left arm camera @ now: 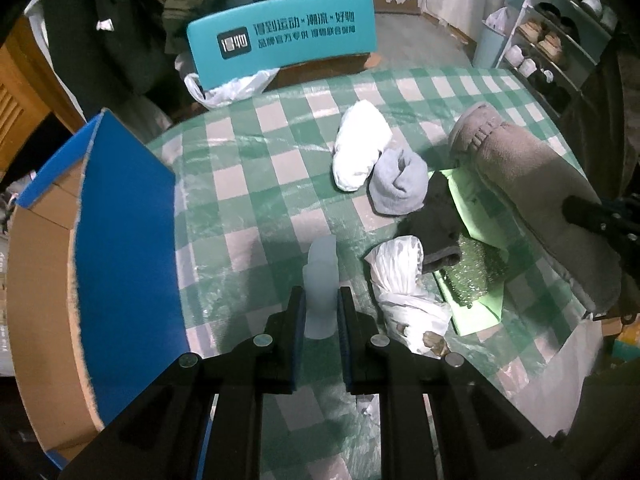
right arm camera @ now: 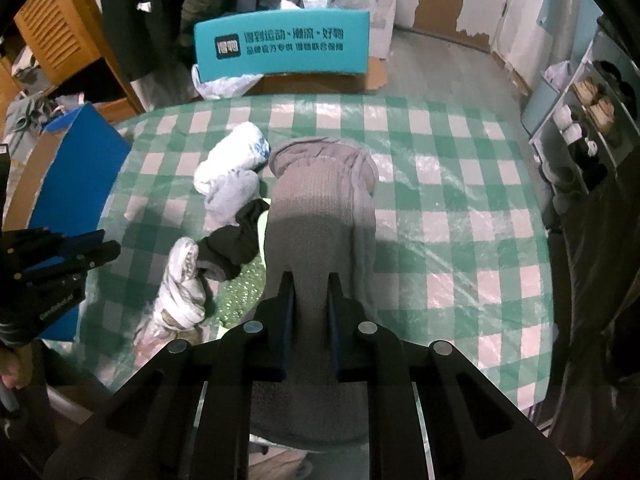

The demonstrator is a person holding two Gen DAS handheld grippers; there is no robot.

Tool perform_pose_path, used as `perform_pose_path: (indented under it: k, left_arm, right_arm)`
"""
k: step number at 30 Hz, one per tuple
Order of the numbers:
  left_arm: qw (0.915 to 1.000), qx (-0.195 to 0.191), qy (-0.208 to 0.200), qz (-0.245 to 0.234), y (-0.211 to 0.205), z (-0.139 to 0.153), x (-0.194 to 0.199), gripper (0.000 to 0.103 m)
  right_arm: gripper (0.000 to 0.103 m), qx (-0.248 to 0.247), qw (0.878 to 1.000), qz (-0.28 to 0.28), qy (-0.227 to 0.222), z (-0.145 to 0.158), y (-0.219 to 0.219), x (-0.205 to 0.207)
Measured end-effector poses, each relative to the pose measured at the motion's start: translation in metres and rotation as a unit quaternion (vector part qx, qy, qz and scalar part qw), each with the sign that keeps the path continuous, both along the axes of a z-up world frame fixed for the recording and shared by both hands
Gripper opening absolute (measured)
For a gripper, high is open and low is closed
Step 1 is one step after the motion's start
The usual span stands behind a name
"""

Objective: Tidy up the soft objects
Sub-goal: 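Lift the grey fleece slipper with the right gripper and carry it over the box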

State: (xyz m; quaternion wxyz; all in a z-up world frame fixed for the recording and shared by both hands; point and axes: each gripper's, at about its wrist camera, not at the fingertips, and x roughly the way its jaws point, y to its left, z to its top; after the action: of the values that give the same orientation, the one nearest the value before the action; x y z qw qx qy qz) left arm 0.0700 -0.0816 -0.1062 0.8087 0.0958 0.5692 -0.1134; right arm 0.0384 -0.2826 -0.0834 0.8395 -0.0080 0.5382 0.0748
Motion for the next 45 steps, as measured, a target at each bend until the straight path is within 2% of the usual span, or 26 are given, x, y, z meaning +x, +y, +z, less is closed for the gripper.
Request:
perform_pose_path:
  k: [25, 45]
  left_arm:
    - [0.9981, 0.011, -0.060, 0.013, 0.023, 0.057, -0.018, 0.015]
    - [0.9950, 0.011, -0.083, 0.055, 0.078, 0.084, -0.029, 0.015]
  right_arm:
    - [0.012, 0.006, 0.996, 0.051, -0.067, 0.061, 0.042, -0.020]
    - [0.012, 0.015, 0.989, 0.114, -0.095, 0.094, 0.107, -0.017]
